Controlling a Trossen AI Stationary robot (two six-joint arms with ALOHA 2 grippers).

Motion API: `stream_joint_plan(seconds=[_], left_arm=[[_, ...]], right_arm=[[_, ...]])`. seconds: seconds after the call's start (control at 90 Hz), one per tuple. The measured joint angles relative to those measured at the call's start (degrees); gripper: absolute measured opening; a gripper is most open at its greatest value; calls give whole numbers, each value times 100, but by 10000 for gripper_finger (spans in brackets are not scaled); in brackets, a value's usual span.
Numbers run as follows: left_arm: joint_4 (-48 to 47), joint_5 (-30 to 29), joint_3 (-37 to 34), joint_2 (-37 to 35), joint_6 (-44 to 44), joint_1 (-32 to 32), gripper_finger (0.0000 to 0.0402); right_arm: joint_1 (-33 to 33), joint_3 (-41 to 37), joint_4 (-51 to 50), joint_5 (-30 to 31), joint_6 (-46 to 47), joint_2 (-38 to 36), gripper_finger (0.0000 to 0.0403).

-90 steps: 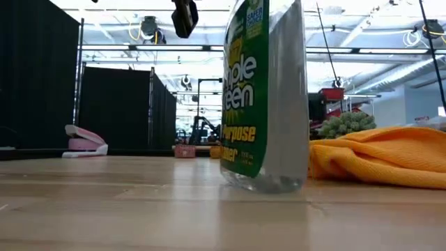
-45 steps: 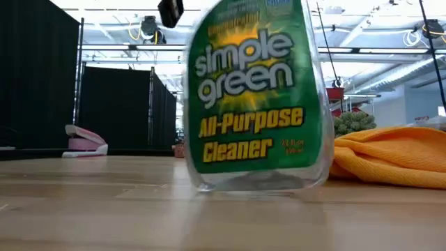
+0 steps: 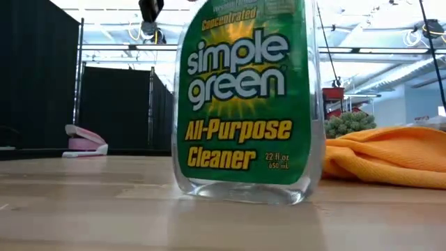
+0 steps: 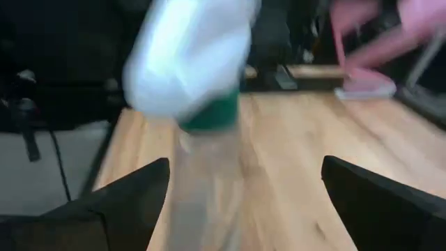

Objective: Apply microfiber cloth
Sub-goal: Wipe the cellphone with a microfiber cloth

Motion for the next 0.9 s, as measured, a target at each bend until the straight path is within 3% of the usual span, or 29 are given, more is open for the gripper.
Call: stream_joint_plan(seconds=[0.189, 0.278, 0.411, 0.478, 0.589, 0.722, 0.9], left_arm=[[-126, 12, 0, -2, 122, 0, 13], [-318, 17, 0, 4, 93, 0, 13], [-495, 8, 0, 4, 89, 0, 13], [-532, -76, 0, 7, 89, 0, 13], [-491, -146, 1, 44, 91, 45, 13], [-467, -151, 4, 195, 91, 55, 13], [-383, -63, 4, 368, 93, 55, 13]], right_arm=[[165, 2, -1332, -276, 1018, -204, 359], [157, 13, -2887, -565, 2440, -483, 359], [-154, -3, -5228, -1722, 4414, -487, 359], [-332, -2, -5559, -2139, 4596, -376, 359], [-592, -2, -5526, -2336, 4405, -101, 343], [-843, 4, -5509, -2549, 4297, 386, 266], [-912, 39, -5433, -3019, 4190, 956, 80]])
